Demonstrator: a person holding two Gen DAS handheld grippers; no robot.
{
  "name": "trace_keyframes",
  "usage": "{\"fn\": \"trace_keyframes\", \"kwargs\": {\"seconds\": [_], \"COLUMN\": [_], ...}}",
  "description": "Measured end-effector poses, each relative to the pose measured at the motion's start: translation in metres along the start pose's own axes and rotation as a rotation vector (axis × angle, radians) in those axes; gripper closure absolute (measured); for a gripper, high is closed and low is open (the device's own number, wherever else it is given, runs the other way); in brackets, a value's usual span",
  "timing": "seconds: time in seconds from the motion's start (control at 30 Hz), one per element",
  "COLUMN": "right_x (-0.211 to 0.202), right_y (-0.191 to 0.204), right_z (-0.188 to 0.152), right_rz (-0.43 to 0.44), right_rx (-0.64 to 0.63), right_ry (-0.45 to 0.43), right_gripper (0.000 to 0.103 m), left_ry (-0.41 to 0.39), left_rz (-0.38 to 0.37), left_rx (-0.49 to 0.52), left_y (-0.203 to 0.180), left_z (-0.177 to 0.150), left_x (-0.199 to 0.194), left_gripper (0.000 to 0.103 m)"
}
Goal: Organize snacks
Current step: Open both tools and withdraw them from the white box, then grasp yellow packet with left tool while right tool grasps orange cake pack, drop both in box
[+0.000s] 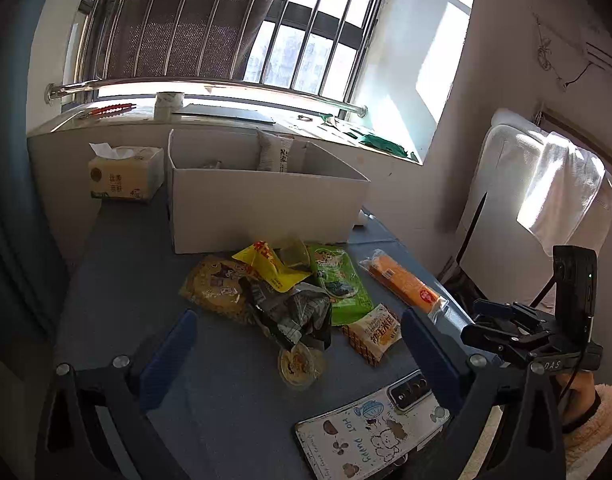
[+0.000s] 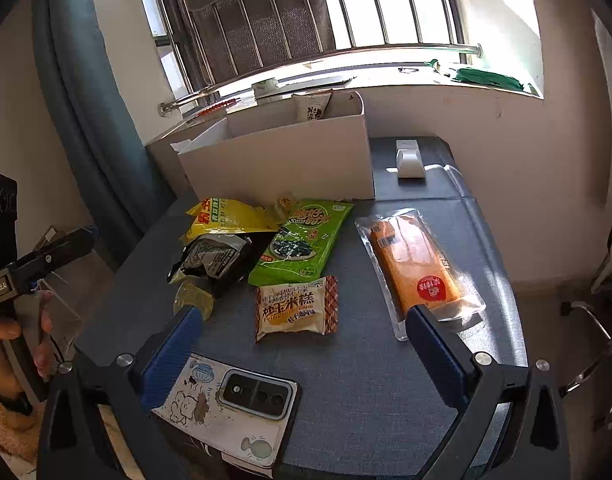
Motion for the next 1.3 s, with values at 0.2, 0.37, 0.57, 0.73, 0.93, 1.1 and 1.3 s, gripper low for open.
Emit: {"fn": "trace_keyframes", "kwargs": {"seconds": [0.2, 0.37, 0.57, 0.73, 0.93, 1.1, 1.3], "right_x": [-0.001, 0.013, 0.058, 0.099, 0.109, 0.095, 0.073], "right_y": [-0.013, -0.045, -0.087, -0.108, -0.117, -0.11, -0.078], "right_z": [-0.021, 0.001, 0.035, 0.044, 0.044, 0.046, 0.04], "right_rz": [-0.041, -0.075, -0.173, -0.205, -0.176, -0.138, -0.115], "right_rx": [0.002, 0.024, -0.066, -0.129, -0.109, -0.043, -0.061], "right_ry": [0.05, 0.053, 0.169, 0.282, 0.315, 0.305, 0.257], "right_gripper": [0.0, 0.0, 0.0, 0.0, 0.001, 0.046, 0.046], "left_ry": [0.027, 0.041, 0.074, 0.083, 0.094, 0.106, 0.092], "left_rz": [0.016, 0.032, 0.041, 0.046, 0.047, 0.042, 0.047], "left_rx": [0.043, 0.039, -0.007, -0.011, -0.012, -0.014, 0.041], "left_y": [-0.013, -0.008, 0.004, 0.008, 0.011, 0.011, 0.006], "left_z": [-0.028, -0.027, -0.03, -0.033, -0.035, -0.034, -0.017], "left_x": [-0.002, 0.0, 0.006, 0.008, 0.012, 0.018, 0.028], "left_gripper": [0.0, 0.0, 0.0, 0.0, 0.0, 0.0, 0.0]}}
Point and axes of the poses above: each gripper's, at about its wrist camera, not at the fingertips, and x roughly the way its jaws point, y to its left, z to its top, the point moved 5 cm from there along x, roughly the way its jaws point, and after that the axes turned 14 degrees about z, right-handed, at the moved point
